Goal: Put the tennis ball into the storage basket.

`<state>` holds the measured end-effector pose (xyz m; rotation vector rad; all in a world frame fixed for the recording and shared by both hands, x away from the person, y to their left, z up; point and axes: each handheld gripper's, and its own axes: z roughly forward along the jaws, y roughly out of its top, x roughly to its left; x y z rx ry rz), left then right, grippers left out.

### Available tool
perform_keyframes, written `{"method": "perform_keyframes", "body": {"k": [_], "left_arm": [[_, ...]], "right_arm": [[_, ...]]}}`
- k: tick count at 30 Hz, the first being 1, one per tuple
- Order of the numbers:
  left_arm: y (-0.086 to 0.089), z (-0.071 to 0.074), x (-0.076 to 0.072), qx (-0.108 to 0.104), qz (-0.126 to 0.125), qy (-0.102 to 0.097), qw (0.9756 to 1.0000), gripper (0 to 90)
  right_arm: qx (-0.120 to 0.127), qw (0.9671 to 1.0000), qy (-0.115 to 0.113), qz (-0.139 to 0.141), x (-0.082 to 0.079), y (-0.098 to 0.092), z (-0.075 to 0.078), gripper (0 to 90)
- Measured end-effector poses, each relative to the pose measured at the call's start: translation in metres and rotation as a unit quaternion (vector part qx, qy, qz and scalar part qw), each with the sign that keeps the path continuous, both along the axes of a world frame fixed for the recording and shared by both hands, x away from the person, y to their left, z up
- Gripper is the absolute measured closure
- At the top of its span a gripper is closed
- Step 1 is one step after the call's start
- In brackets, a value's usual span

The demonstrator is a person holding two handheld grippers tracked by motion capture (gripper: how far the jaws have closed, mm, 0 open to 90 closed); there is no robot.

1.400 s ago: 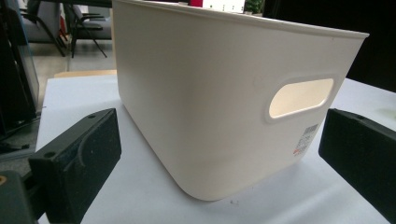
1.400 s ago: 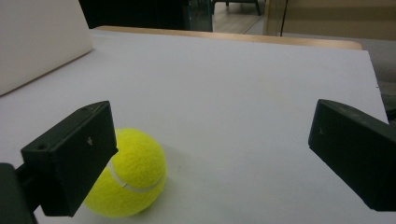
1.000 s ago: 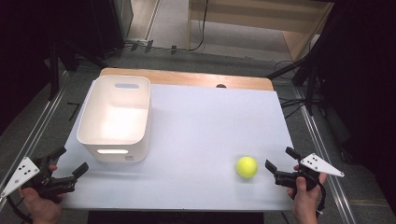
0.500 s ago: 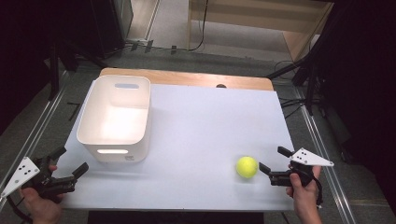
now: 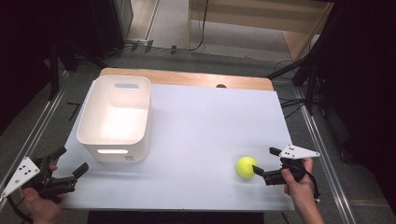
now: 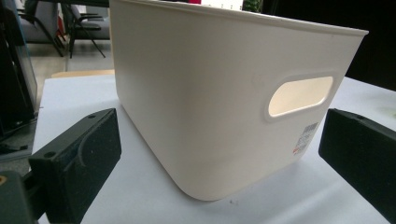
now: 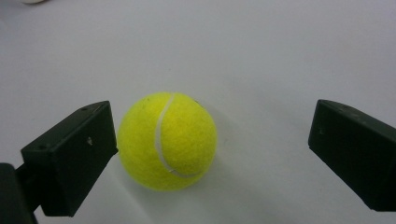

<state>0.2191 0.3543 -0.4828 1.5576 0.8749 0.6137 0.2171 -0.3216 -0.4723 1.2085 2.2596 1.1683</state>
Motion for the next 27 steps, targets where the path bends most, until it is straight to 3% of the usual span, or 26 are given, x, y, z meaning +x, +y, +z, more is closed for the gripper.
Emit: {"method": "perform_keyframes", "body": {"k": [7,18,27], "left_arm": [[0.000,0.000,0.000,0.001,-0.001,0.001,1.0000,0.0],[-0.001,-0.001,0.001,0.005,-0.004,0.001,1.0000,0.0],[-0.002,-0.001,0.001,0.006,-0.008,0.001,1.0000,0.0]], "right_arm": [[-0.013,0.9992,0.029,0.025,0.006,0.005,0.003,0.2],[-0.042,0.9961,0.055,0.053,0.013,0.012,0.005,0.2],[-0.067,0.9904,0.091,0.079,0.017,0.020,0.003,0.3]]}}
